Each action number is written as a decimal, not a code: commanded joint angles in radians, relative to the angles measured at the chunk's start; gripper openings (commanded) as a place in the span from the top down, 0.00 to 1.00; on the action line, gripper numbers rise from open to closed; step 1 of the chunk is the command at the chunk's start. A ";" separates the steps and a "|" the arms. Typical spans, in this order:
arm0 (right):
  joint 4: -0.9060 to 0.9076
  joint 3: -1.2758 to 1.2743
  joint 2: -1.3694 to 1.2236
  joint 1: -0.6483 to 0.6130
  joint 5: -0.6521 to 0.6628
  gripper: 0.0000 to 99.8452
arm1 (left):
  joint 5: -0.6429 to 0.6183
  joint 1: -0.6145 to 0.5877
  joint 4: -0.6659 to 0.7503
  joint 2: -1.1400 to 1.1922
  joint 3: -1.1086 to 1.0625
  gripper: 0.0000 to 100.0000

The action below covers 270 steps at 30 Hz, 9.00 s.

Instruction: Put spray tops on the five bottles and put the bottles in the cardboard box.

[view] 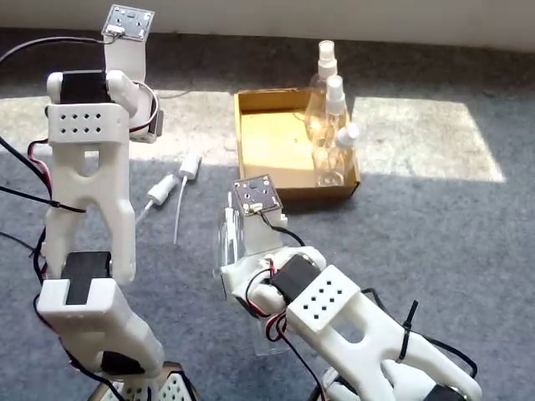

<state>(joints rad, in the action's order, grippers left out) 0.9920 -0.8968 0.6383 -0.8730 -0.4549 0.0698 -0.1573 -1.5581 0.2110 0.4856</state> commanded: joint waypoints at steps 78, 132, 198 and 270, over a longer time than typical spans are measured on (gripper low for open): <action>-0.010 0.366 -0.530 1.319 0.844 0.73 | 0.006 -0.061 0.011 -0.047 0.004 0.88; 0.016 -0.050 0.268 0.878 0.891 1.00 | 0.002 0.113 0.310 0.461 0.117 0.80; -0.340 -0.699 1.193 0.328 0.695 1.00 | -0.261 0.648 0.717 -1.110 -0.782 0.99; -0.352 -0.702 1.199 0.377 0.585 1.00 | -0.190 0.615 0.718 -1.044 -1.101 0.81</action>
<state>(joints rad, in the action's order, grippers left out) 0.6651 -1.6072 1.8243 -0.5094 0.1389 -0.1297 0.4672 -0.8324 -0.8615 -0.5992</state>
